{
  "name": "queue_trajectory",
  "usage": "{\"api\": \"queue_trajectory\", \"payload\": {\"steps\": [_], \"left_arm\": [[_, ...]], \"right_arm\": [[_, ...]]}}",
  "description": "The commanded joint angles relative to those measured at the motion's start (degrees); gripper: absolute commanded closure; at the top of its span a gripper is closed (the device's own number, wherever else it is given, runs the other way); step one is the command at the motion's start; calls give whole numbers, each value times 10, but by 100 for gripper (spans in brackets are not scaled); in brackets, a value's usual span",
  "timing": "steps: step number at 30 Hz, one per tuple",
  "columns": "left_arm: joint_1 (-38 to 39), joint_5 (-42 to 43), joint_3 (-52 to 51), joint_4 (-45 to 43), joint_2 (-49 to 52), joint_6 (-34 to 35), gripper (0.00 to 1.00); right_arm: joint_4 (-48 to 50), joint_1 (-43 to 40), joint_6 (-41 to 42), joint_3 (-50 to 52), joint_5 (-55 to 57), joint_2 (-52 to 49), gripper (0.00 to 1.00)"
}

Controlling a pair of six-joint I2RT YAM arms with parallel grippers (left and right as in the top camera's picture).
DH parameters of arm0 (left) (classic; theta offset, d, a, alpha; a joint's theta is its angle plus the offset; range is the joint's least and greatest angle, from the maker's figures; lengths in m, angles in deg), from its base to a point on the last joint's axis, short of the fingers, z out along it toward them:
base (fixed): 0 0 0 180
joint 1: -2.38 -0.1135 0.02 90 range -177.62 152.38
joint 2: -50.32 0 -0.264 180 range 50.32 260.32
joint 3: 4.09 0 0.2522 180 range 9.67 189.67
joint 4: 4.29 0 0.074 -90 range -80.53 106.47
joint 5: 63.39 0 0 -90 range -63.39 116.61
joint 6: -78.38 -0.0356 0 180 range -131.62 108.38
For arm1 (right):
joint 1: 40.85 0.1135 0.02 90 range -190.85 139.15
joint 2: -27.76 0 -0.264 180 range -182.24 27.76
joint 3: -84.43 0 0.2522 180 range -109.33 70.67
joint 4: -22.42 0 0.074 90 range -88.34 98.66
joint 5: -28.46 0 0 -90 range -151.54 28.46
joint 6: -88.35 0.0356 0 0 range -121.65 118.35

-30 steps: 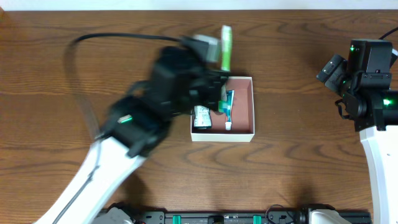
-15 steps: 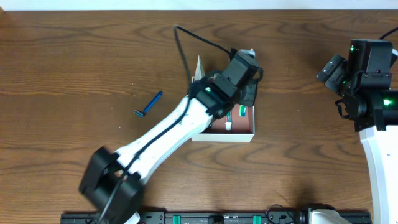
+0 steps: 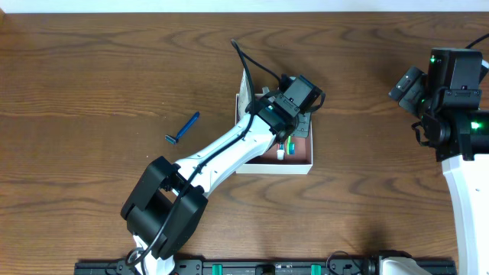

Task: Pack container
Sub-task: 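Carry the toothbrush over the box, lower it inside and release, then move left gripper to the blue razor and grasp it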

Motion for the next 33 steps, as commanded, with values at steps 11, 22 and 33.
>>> {"api": "queue_trajectory", "payload": {"steps": [11,22,33], "left_arm": [[-1,-11,1,6,4,12,68],[-1,-11,12,-3,-64,-22,69],[-18,-180,19,181,-329,-110,63]], "right_arm": [[-1,-3,7,-2,4,0,1],[-1,-3,7,-2,4,0,1],[-1,-3,7,-2,4,0,1]]}}
